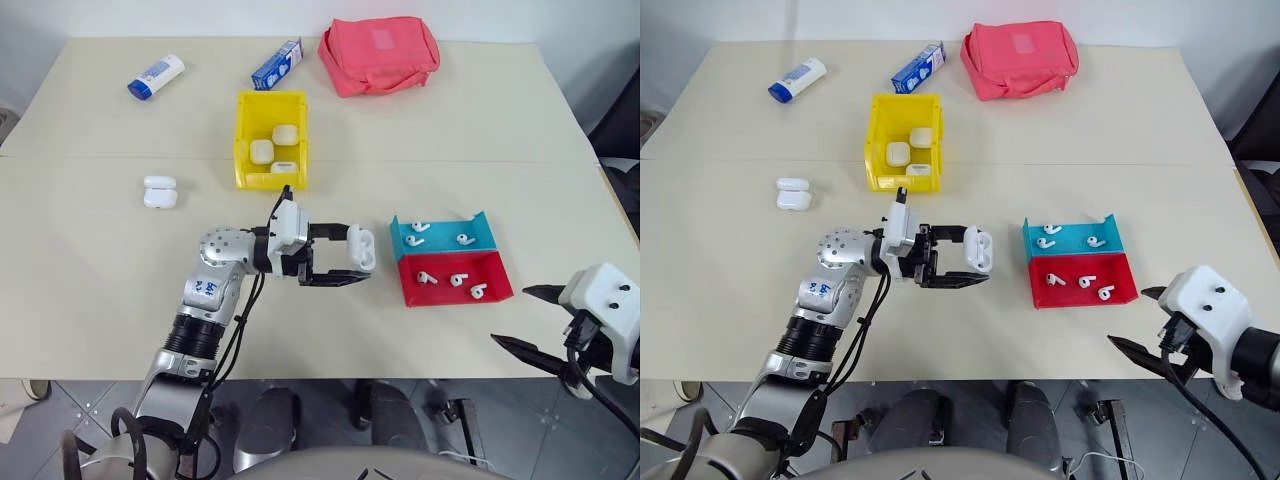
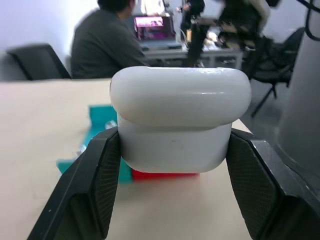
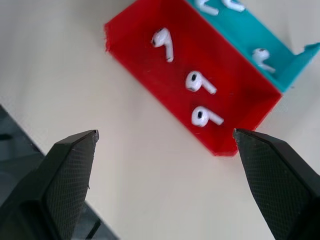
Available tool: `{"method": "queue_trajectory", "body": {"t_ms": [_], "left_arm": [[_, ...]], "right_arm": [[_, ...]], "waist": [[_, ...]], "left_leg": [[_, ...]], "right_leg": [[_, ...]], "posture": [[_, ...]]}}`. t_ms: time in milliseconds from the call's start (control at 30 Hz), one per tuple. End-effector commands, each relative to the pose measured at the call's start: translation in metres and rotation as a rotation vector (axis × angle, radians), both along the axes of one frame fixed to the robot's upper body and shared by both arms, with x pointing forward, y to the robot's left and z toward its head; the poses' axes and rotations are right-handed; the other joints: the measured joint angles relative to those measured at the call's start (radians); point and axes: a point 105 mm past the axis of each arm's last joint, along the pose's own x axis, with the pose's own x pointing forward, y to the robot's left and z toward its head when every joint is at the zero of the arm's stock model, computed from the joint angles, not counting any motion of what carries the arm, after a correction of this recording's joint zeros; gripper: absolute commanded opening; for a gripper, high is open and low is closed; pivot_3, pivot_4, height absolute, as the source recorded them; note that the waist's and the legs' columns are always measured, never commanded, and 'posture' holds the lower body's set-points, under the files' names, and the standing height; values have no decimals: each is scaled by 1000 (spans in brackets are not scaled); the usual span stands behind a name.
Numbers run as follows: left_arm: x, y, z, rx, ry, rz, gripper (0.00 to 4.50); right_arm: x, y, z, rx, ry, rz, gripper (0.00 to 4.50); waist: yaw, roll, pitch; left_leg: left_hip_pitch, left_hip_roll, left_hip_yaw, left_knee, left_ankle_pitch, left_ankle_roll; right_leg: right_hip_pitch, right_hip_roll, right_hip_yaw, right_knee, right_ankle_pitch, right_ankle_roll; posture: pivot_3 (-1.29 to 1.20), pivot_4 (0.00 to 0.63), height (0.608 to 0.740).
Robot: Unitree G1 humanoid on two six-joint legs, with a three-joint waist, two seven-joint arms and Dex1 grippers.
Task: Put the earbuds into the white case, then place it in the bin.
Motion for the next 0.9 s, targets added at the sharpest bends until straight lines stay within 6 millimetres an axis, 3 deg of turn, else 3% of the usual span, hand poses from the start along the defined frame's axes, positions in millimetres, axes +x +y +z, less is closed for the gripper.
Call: {"method": "queue_trajectory", "body": {"t_ms": [33, 467, 600, 800, 900], "left_arm": [[-6, -1, 18, -70, -55, -1, 2777], [-19, -5, 20, -95, -53, -8, 2777], [-22, -6, 20, -103, -53, -5, 2777], [-25, -8, 20, -108, -52, -4, 2777], [-27, -9, 19, -111, -49, -3, 2777]], "right_arm": [[3, -2, 10, -85, -26, -38, 4500], [11, 22, 1, -170, 73, 5, 4500], [22, 28, 3, -189, 46, 45, 3588], [32, 28, 3, -248, 48, 87, 3588], [38, 28, 1, -278, 49, 119, 2947]], "waist": [[0, 0, 0], [-1, 0, 0], [-1, 0, 0], [-2, 0, 0], [-3, 0, 0]], "left_leg": [[0, 0, 0, 0, 0, 0], [-1, 0, -1, 1, -1, 1], [-1, 0, 0, 1, -1, 2], [-1, 0, 0, 1, -2, 2], [-1, 0, 0, 1, -2, 2]], "right_leg": [[0, 0, 0, 0, 0, 0], [0, 0, 0, -1, -1, -1], [0, 0, 0, -1, -1, -1], [0, 0, 0, -1, -1, -1], [0, 0, 0, -1, -1, -1]], "posture": [[0, 150, 740], [0, 150, 740], [0, 150, 740], [0, 150, 740], [0, 150, 740]]}}
